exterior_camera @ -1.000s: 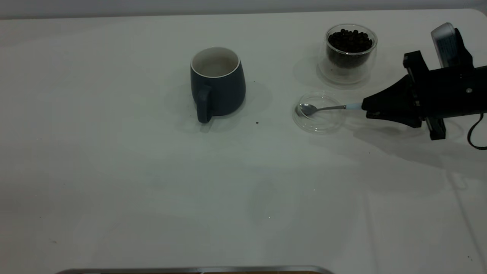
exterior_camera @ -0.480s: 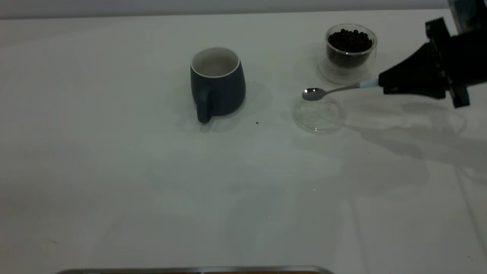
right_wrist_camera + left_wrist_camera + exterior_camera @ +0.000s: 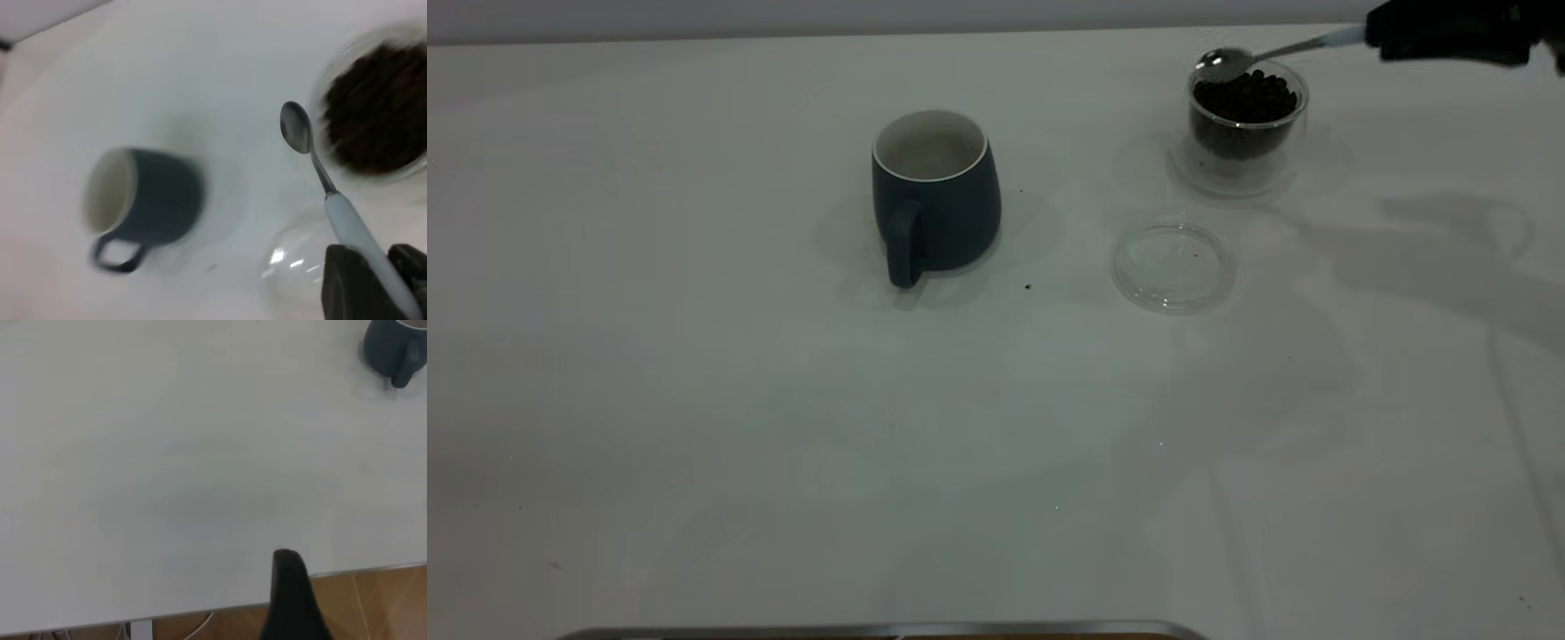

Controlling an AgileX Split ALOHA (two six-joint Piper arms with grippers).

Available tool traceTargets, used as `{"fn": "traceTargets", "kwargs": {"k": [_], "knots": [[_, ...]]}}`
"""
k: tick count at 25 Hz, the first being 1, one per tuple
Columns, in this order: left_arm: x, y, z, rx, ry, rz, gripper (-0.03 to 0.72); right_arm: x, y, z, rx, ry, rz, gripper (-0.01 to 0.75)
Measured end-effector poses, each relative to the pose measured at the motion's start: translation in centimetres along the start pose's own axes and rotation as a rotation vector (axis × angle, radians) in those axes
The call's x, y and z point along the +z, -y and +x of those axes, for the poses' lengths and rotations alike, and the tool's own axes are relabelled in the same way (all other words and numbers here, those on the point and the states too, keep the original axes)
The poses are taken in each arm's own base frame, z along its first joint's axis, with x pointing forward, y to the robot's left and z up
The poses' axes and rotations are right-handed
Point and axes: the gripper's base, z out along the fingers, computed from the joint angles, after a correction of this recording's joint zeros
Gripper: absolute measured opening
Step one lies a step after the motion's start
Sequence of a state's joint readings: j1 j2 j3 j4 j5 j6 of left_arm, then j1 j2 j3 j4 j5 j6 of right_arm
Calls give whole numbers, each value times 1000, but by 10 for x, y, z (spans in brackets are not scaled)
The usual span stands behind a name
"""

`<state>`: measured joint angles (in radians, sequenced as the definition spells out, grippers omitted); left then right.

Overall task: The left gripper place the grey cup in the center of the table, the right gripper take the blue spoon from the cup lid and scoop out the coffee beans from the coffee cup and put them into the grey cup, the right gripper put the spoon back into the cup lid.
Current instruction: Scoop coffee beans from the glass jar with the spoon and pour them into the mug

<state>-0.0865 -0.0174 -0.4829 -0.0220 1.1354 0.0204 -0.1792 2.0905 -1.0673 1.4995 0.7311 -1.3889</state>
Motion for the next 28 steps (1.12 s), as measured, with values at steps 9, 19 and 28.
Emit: {"fn": "traceTargets", "kwargs": {"k": [9,19,28], "knots": [[0,0,0,0,0,0,568,3,9,-8,-128,-5,174,114],[0,0,0,1,0,0,568,14,0,-12,-224,10,255,113],[0,0,0,2,0,0,568,35,-3,1,-208,-37,222,113]]}}
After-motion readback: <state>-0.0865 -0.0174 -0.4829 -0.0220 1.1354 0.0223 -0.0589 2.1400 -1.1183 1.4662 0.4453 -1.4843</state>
